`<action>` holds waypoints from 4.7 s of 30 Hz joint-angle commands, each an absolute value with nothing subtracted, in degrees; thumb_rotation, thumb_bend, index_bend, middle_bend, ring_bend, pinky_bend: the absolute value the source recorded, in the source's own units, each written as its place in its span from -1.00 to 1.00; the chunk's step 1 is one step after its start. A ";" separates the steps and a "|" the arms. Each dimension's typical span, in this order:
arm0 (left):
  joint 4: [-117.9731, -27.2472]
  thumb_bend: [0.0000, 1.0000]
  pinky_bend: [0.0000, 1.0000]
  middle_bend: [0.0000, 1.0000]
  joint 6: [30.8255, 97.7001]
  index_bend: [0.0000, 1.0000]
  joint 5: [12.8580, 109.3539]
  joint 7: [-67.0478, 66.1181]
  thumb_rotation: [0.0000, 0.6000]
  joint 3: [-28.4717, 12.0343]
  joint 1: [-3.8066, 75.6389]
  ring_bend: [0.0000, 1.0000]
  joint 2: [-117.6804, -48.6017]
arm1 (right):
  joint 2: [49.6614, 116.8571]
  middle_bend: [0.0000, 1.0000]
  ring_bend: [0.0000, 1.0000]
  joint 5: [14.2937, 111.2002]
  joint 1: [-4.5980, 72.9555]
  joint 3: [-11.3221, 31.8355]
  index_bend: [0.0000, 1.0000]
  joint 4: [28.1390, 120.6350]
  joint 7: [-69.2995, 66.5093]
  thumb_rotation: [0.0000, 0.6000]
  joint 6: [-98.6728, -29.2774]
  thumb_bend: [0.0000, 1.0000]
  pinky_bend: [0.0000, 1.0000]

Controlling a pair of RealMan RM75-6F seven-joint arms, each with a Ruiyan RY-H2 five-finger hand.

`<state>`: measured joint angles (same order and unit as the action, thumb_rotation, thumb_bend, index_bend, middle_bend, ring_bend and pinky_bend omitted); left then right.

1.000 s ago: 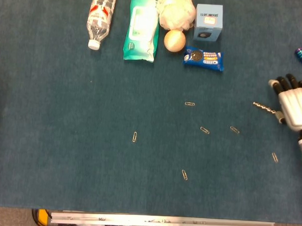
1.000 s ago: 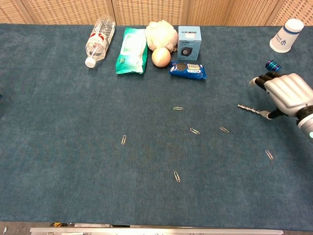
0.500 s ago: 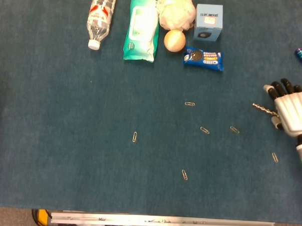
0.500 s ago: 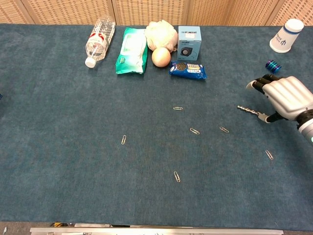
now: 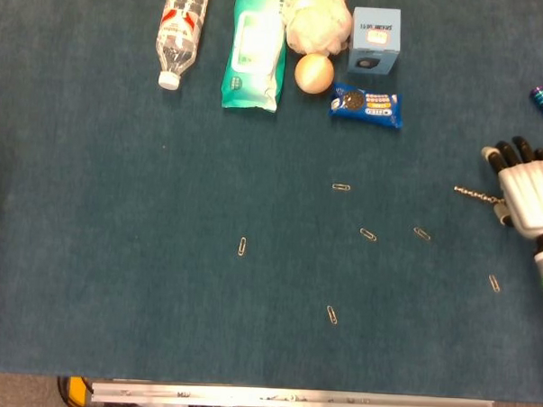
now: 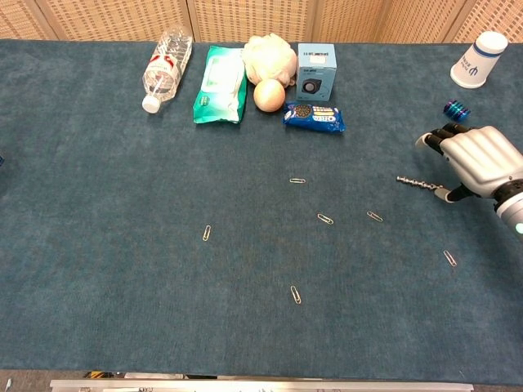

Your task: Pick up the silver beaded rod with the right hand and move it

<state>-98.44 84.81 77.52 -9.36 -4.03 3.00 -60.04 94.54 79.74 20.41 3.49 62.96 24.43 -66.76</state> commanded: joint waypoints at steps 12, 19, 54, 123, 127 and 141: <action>-98.46 -0.16 -0.18 -0.30 84.94 -0.30 77.41 -9.45 1.00 -4.02 2.88 -0.50 -60.02 | 93.64 -0.48 -0.65 79.82 21.02 4.89 -0.46 63.92 22.26 1.00 -68.40 -0.71 -0.26; -98.47 -0.16 -0.18 -0.30 84.77 -0.30 77.37 -9.61 1.00 -3.99 2.95 -0.50 -60.05 | 93.26 -0.48 -0.65 81.36 20.26 2.77 -0.46 65.42 22.38 1.00 -68.77 -0.71 -0.26; -98.53 -0.16 -0.18 -0.30 84.91 -0.30 77.36 -8.98 1.00 -4.08 2.81 -0.50 -59.80 | 95.44 -0.48 -0.65 79.01 22.60 5.55 -0.46 61.00 20.59 1.00 -66.42 -0.71 -0.26; -99.11 -0.16 -0.18 -0.30 85.57 -0.30 78.23 -7.78 1.00 -3.94 2.35 -0.50 -58.89 | 96.89 -0.53 -0.76 66.43 23.59 5.26 0.04 73.89 35.75 1.00 -63.87 -0.47 -0.46; -99.15 -0.16 -0.18 -0.30 85.63 -0.30 78.29 -7.77 1.00 -3.91 2.30 -0.50 -58.86 | 96.83 -0.53 -0.76 66.20 23.72 5.30 0.04 73.96 35.65 1.00 -63.72 -0.47 -0.46; -99.13 -0.16 -0.18 -0.30 85.67 -0.30 78.37 -7.80 1.00 -3.90 2.27 -0.50 -58.86 | 95.74 -0.53 -0.76 63.27 24.29 6.28 0.04 76.66 36.00 1.00 -62.52 -0.42 -0.46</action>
<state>-99.12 85.67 78.37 -7.80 -3.90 2.27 -58.87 95.97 63.59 24.21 6.16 76.31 35.95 -62.74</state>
